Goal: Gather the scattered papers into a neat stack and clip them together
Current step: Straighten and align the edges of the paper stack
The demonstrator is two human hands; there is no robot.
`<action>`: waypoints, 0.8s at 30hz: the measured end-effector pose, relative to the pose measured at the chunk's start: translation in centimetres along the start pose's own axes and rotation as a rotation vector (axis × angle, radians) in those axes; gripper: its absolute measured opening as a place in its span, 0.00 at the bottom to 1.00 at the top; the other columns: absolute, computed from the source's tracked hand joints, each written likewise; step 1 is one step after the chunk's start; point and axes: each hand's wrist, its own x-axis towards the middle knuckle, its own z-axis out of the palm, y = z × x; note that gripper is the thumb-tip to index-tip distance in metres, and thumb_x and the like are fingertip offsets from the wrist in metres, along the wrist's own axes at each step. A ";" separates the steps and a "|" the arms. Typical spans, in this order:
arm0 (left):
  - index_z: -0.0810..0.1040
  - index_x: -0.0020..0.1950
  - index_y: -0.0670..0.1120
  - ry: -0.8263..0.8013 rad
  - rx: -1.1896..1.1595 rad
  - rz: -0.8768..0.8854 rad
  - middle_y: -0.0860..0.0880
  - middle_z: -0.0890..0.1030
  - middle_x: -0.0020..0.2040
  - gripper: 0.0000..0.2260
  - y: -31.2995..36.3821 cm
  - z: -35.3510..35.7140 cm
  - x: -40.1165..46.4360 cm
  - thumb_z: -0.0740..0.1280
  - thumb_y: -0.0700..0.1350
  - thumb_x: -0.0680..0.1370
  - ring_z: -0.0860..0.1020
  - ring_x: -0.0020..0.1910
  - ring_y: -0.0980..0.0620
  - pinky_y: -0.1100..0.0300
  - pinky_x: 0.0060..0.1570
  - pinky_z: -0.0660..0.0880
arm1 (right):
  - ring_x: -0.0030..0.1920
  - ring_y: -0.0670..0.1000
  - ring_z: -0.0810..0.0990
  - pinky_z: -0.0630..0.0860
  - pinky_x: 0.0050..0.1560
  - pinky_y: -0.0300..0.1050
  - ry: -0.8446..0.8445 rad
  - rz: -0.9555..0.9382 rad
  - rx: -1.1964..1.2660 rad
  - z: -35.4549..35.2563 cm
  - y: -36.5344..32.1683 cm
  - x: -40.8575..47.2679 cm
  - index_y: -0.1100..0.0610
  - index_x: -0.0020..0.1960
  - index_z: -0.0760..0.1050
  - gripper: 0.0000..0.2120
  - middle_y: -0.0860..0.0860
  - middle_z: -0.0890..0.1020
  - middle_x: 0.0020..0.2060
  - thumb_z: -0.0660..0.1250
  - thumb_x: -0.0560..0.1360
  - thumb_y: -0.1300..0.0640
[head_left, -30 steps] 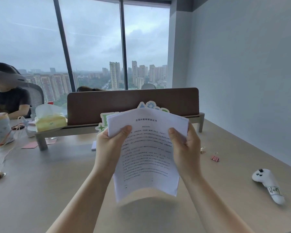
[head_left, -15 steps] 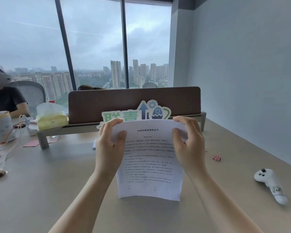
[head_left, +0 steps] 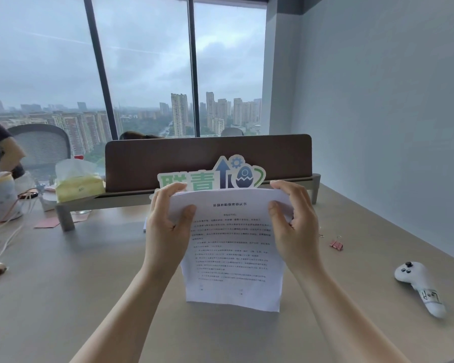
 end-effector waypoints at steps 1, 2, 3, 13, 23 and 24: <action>0.69 0.65 0.56 -0.009 -0.071 -0.041 0.50 0.77 0.58 0.23 0.2 -0.1 -0.1 0.71 0.39 0.75 0.79 0.51 0.48 0.52 0.49 0.80 | 0.60 0.39 0.75 0.72 0.61 0.38 0.002 0.071 0.045 0.1 0.2 -0.3 0.46 0.66 0.71 0.22 0.44 0.78 0.59 0.66 0.77 0.65; 0.66 0.67 0.57 -0.021 -0.147 -0.094 0.52 0.77 0.57 0.28 0.2 -0.1 -0.3 0.72 0.38 0.74 0.80 0.50 0.53 0.58 0.46 0.80 | 0.62 0.40 0.76 0.71 0.63 0.41 0.004 0.153 0.114 0.1 0.3 -0.6 0.43 0.68 0.68 0.24 0.41 0.78 0.60 0.67 0.77 0.63; 0.64 0.69 0.57 -0.036 -0.225 -0.167 0.53 0.78 0.56 0.31 0.3 -0.2 -0.3 0.74 0.37 0.73 0.80 0.48 0.58 0.64 0.44 0.78 | 0.63 0.40 0.75 0.71 0.64 0.41 0.004 0.230 0.196 0.0 0.4 -0.9 0.40 0.69 0.66 0.27 0.37 0.77 0.61 0.68 0.77 0.62; 0.85 0.38 0.47 -0.139 -0.457 -0.523 0.49 0.87 0.39 0.04 0.5 1.1 -0.4 0.74 0.40 0.72 0.84 0.39 0.49 0.60 0.35 0.80 | 0.39 0.43 0.84 0.77 0.37 0.34 -0.101 0.479 0.417 0.4 0.6 -2.2 0.56 0.47 0.83 0.07 0.44 0.87 0.38 0.66 0.79 0.61; 0.86 0.37 0.51 -0.116 -0.461 -0.530 0.49 0.86 0.39 0.11 1.1 1.6 -2.1 0.73 0.36 0.73 0.85 0.39 0.48 0.53 0.38 0.82 | 0.41 0.44 0.86 0.78 0.36 0.35 -0.125 0.516 0.424 1.0 0.2 -3.4 0.52 0.46 0.83 0.10 0.45 0.87 0.39 0.67 0.79 0.63; 0.86 0.35 0.52 -0.110 -0.459 -0.533 0.49 0.86 0.38 0.12 1.1 1.7 -2.0 0.72 0.35 0.73 0.85 0.38 0.49 0.55 0.37 0.82 | 0.39 0.43 0.85 0.77 0.35 0.34 -0.121 0.516 0.415 1.1 0.2 -3.1 0.52 0.45 0.83 0.10 0.44 0.87 0.38 0.67 0.79 0.63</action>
